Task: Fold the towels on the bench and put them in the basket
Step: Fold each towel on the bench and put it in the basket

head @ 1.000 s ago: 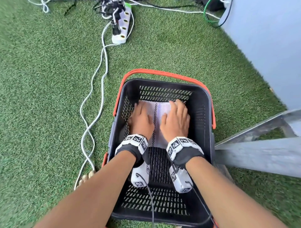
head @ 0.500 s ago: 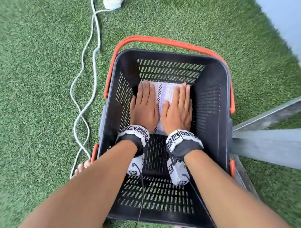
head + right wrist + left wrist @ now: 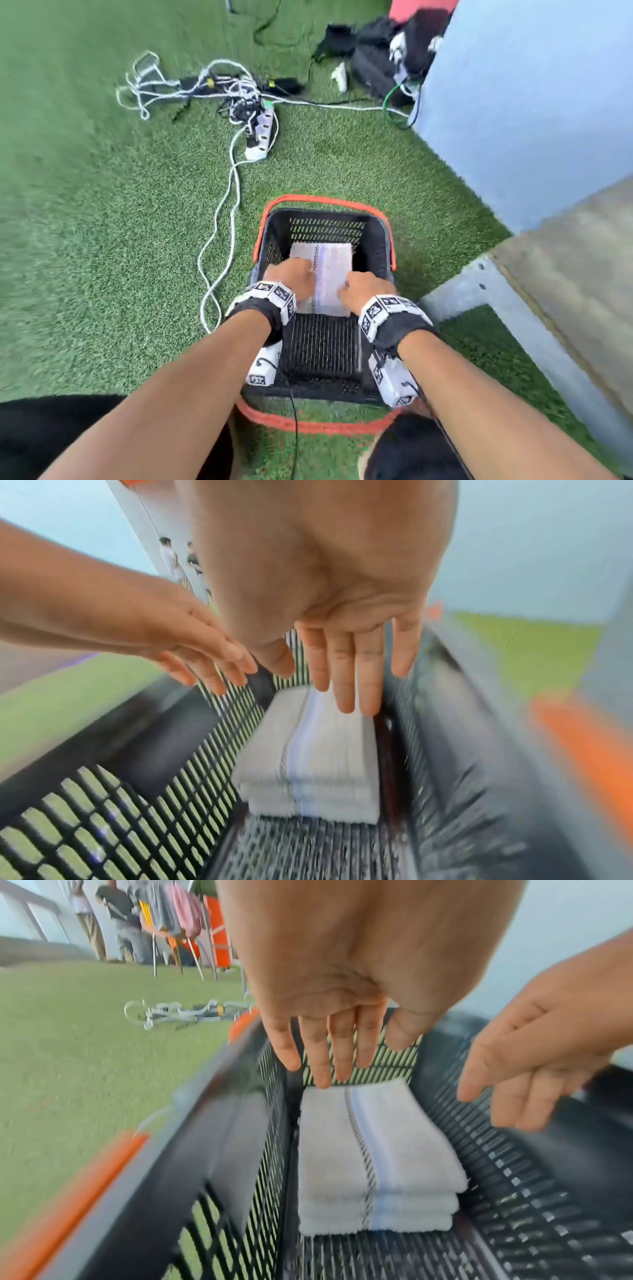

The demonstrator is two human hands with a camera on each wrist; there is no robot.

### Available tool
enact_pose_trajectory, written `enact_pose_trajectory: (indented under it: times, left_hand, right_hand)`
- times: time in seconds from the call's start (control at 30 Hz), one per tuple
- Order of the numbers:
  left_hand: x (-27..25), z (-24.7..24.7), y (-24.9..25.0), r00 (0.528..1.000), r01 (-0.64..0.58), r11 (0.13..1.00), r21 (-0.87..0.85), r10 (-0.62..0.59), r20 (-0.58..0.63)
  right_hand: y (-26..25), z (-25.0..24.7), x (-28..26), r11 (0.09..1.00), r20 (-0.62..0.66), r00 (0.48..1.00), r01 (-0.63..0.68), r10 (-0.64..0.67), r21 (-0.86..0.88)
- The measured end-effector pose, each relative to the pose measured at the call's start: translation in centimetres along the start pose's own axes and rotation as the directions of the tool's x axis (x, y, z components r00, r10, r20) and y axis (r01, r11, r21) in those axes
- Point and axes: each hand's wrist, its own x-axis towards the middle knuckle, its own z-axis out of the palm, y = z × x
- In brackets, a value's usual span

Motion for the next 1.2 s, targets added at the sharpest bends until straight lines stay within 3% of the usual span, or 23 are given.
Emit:
enact_pose_trajectory:
  times: [0.13, 0.27, 0.4, 0.57, 0.7, 0.93, 1.03, 1.2]
  left_hand:
    - [-6.0, -5.6, 2.8, 0.99, -0.061, 0.998, 0.009, 0.062, -0.129]
    - [-13.2, -11.3, 7.3, 0.948, -0.151, 0.987, 0.046, 0.158, -0.276]
    - [-21.3, -15.3, 12.6, 0.855, -0.306, 0.945, 0.112, 0.325, -0.405]
    - [-29.3, -16.6, 18.4, 0.752, -0.428, 0.88, 0.207, 0.474, -0.458]
    - [-32.5, -16.0, 22.6, 0.67, -0.507, 0.807, 0.302, 0.59, -0.451]
    - [-35.4, -12.5, 32.6, 0.478, -0.722, 0.564, 0.4, 0.825, -0.301]
    - [-36.4, -9.8, 37.2, 0.387, -0.813, 0.443, 0.378, 0.896, -0.218]
    - [-39.2, -3.4, 43.7, 0.262, -0.906, 0.259, 0.334, 0.964, -0.035]
  right_hand:
    - [1.3, -6.0, -6.8, 0.999, -0.111, 0.994, -0.015, 0.019, 0.038]
    - [3.2, -12.3, -14.9, 0.994, -0.251, 0.967, -0.018, 0.045, 0.109]
    - [6.1, -16.4, -24.1, 0.988, -0.427, 0.9, -0.026, 0.09, 0.153]
    - [9.9, -17.8, -34.6, 0.978, -0.523, 0.839, -0.051, 0.153, 0.203]
    - [12.9, -17.0, -41.9, 0.959, -0.583, 0.776, -0.095, 0.24, 0.269]
    - [18.7, -12.7, -52.4, 0.865, -0.592, 0.654, -0.21, 0.47, 0.455]
    - [21.5, -10.2, -56.2, 0.798, -0.553, 0.594, -0.296, 0.584, 0.525]
    - [26.1, -4.7, -62.0, 0.612, -0.425, 0.453, -0.446, 0.784, 0.654]
